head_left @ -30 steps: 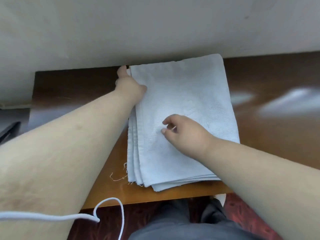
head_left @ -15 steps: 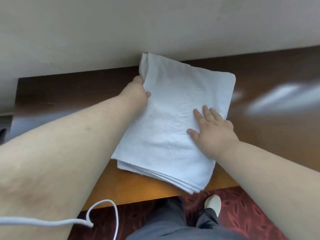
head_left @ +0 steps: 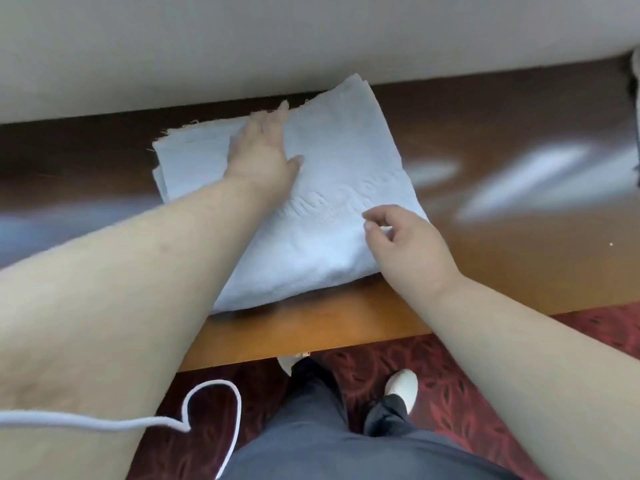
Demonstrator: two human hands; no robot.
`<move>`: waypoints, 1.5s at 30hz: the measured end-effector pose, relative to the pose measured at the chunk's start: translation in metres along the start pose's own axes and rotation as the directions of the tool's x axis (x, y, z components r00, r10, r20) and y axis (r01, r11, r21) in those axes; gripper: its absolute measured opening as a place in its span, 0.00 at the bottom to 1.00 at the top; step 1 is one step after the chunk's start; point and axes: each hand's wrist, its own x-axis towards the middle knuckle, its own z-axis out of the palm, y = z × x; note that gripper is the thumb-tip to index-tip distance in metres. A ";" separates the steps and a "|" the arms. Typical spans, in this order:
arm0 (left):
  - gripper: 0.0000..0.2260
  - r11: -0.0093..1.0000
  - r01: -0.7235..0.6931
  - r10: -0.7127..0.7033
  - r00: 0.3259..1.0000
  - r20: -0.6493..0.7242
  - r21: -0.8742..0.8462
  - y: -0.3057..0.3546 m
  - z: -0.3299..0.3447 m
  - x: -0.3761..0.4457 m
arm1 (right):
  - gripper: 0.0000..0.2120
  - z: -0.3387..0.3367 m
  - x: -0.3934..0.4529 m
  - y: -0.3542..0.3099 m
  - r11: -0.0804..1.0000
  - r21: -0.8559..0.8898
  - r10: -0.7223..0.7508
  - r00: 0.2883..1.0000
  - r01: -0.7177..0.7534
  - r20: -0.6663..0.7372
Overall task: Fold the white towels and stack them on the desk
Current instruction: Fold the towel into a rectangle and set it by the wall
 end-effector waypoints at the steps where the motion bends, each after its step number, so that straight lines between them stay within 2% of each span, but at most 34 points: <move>1: 0.32 0.999 0.009 -0.008 1.000 0.018 -0.038 -0.007 0.004 -0.028 | 0.14 -0.012 0.005 0.013 0.998 -0.059 0.001 0.998 -0.005 -0.068; 3: 0.27 1.000 0.026 -0.026 0.998 0.053 -0.004 -0.023 0.014 -0.087 | 0.20 -0.029 0.013 0.037 0.977 -0.207 0.034 0.995 -0.052 -0.089; 5: 0.26 0.993 0.106 -0.107 0.994 0.016 0.054 -0.041 0.022 -0.140 | 0.27 -0.039 0.016 0.053 0.967 -0.163 0.192 0.981 -0.195 -0.036; 7: 0.27 0.947 0.318 -0.313 0.946 -0.080 0.053 -0.058 0.024 -0.181 | 0.30 -0.041 0.014 0.060 0.950 -0.029 0.311 0.950 -0.310 0.037; 8: 0.28 0.894 0.447 -0.441 0.890 -0.113 0.030 -0.065 0.022 -0.197 | 0.27 -0.042 0.013 0.061 0.950 -0.020 0.311 0.949 -0.310 0.051; 10: 0.29 0.746 0.654 -0.665 0.744 -0.073 -0.130 -0.073 0.018 -0.217 | 0.18 -0.043 0.011 0.059 0.967 -0.061 0.250 0.968 -0.248 0.037; 12: 0.27 0.544 0.724 -0.756 0.643 0.126 -0.425 -0.077 0.016 -0.222 | 0.11 -0.042 0.009 0.056 0.977 -0.056 0.206 0.978 -0.204 0.038; 14: 0.20 0.312 0.695 -0.730 0.612 0.305 -0.647 -0.075 0.014 -0.222 | 0.09 -0.040 0.007 0.057 0.971 0.081 0.215 0.972 -0.223 0.099; 16: 0.14 0.205 0.649 -0.726 0.603 0.331 -0.733 -0.073 0.013 -0.221 | 0.10 -0.038 0.004 0.057 0.926 0.234 0.250 0.946 -0.296 0.207; 18: 0.12 0.200 0.617 -0.724 0.617 0.310 -0.761 -0.069 0.012 -0.217 | 0.12 -0.038 0.004 0.059 0.882 0.320 0.252 0.920 -0.346 0.299; 20: 0.14 0.195 0.596 -0.728 0.620 0.291 -0.779 -0.065 0.009 -0.209 | 0.11 -0.039 0.005 0.061 0.843 0.383 0.247 0.903 -0.379 0.351; 23: 0.24 0.186 0.607 -0.747 0.598 0.291 -0.772 -0.063 0.008 -0.205 | 0.09 -0.037 0.008 0.065 0.764 0.472 0.278 0.884 -0.441 0.376; 25: 0.30 0.217 0.679 -0.742 0.582 0.334 -0.702 -0.061 0.009 -0.211 | 0.11 -0.034 0.008 0.068 0.762 0.452 0.299 0.871 -0.464 0.391; 27: 0.25 0.194 0.705 -0.729 0.569 0.381 -0.683 -0.064 0.013 -0.217 | 0.16 -0.033 0.007 0.069 0.793 0.399 0.301 0.865 -0.461 0.401; 30: 0.13 0.083 0.654 -0.684 0.586 0.434 -0.752 -0.071 0.011 -0.218 | 0.24 -0.032 0.013 0.066 0.806 0.379 0.324 0.875 -0.454 0.360; 32: 0.09 0.032 0.598 -0.639 0.628 0.444 -0.801 -0.078 0.008 -0.218 | 0.21 -0.031 0.018 0.066 0.748 0.464 0.332 0.873 -0.474 0.357; 34: 0.07 0.005 0.559 -0.622 0.651 0.436 -0.829 -0.083 0.009 -0.220 | 0.13 -0.030 0.019 0.069 0.620 0.605 0.319 0.865 -0.500 0.388; 36: 0.06 0.108 0.592 -0.677 0.633 0.377 -0.799 -0.085 0.012 -0.226 | 0.07 -0.026 0.016 0.076 0.562 0.646 0.319 0.856 -0.516 0.406; 37: 0.06 0.190 0.591 -0.705 0.638 0.310 -0.784 -0.086 0.013 -0.228 | 0.07 -0.024 0.013 0.078 0.584 0.623 0.329 0.853 -0.521 0.404; 39: 0.07 0.314 0.510 -0.699 0.695 0.168 -0.801 -0.087 0.013 -0.229 | 0.09 -0.020 0.011 0.081 0.636 0.570 0.353 0.854 -0.519 0.383; 41: 0.09 0.358 0.459 -0.682 0.724 0.109 -0.813 -0.087 0.008 -0.226 | 0.10 -0.018 0.011 0.080 0.652 0.554 0.366 0.855 -0.518 0.369; 45: 0.19 0.379 0.454 -0.673 0.733 0.097 -0.806 -0.090 0.002 -0.221 | 0.14 -0.015 0.011 0.077 0.644 0.552 0.389 0.848 -0.530 0.361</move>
